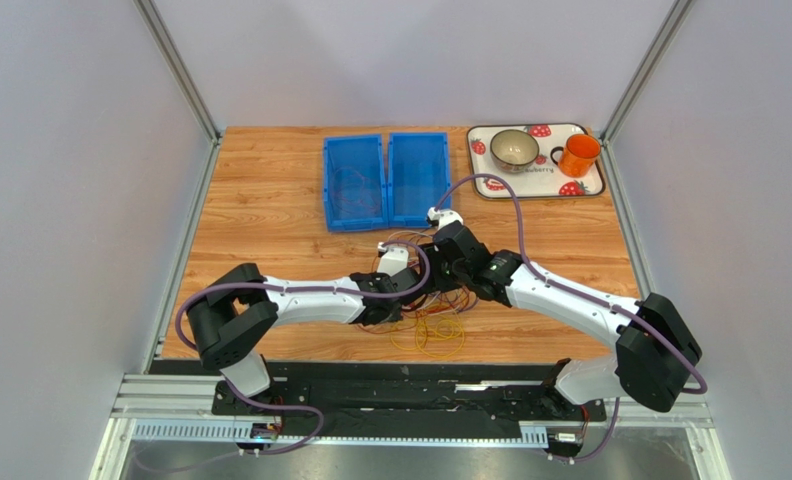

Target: Untangle the cables

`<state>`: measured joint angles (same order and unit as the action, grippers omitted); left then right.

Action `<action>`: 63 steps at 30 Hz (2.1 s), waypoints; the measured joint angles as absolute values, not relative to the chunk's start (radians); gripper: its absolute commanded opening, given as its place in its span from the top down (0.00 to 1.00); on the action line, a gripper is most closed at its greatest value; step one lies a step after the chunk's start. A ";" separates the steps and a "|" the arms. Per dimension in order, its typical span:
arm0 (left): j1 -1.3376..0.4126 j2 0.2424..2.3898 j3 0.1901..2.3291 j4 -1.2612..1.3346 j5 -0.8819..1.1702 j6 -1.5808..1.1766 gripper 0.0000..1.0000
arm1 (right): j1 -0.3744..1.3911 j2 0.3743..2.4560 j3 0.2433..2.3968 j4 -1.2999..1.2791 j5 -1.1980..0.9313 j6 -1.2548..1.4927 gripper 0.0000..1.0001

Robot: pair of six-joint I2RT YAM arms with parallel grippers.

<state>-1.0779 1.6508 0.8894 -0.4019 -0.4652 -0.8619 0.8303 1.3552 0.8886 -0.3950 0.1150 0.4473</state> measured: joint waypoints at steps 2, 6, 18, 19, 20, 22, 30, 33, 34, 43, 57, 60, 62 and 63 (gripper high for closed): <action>-1.091 1.659 0.895 -0.405 -0.486 -0.879 0.84 | 0.830 1.355 0.882 -0.394 0.116 0.447 0.46; -1.102 1.660 0.892 -0.413 -0.516 -0.908 1.00 | 0.830 1.355 0.880 -0.392 0.120 0.447 0.46; -1.082 1.442 0.870 -0.641 -0.490 -0.888 1.00 | 0.830 1.355 0.881 -0.393 0.121 0.440 0.46; -1.066 1.375 0.874 -0.657 -0.478 -0.868 1.00 | 0.830 1.355 0.882 -0.395 0.123 0.439 0.46; -1.038 1.300 0.878 -0.669 -0.458 -0.847 1.00 | 0.830 1.355 0.886 -0.400 0.125 0.437 0.46; -0.969 1.155 0.907 -0.684 -0.422 -0.797 1.00 | 0.830 1.355 0.893 -0.408 0.130 0.435 0.46; -0.844 0.884 1.144 -0.660 -0.243 -0.605 1.00 | 0.830 1.311 0.946 -0.421 0.108 0.429 0.45; -0.842 0.888 1.187 -0.642 -0.188 -0.569 1.00 | 0.830 1.257 0.949 -0.408 0.062 0.429 0.43; -0.841 0.902 1.201 -0.642 -0.178 -0.558 1.00 | 0.830 1.237 0.949 -0.398 0.039 0.429 0.41; -0.831 0.989 1.159 -0.579 -0.097 -0.540 1.00 | 0.830 1.109 0.894 -0.218 -0.145 0.442 0.30; -0.829 0.920 1.093 -0.526 0.005 -0.560 1.00 | 0.829 1.270 0.777 0.152 -0.375 0.414 0.29; -0.829 0.920 1.101 -0.526 0.015 -0.565 1.00 | 0.829 1.284 0.768 0.238 -0.395 0.402 0.30; -0.828 0.923 1.106 -0.526 0.022 -0.571 1.00 | 0.829 1.293 0.753 0.302 -0.402 0.394 0.30; -0.828 0.923 1.110 -0.526 0.025 -0.574 1.00 | 0.829 1.298 0.748 0.324 -0.405 0.392 0.30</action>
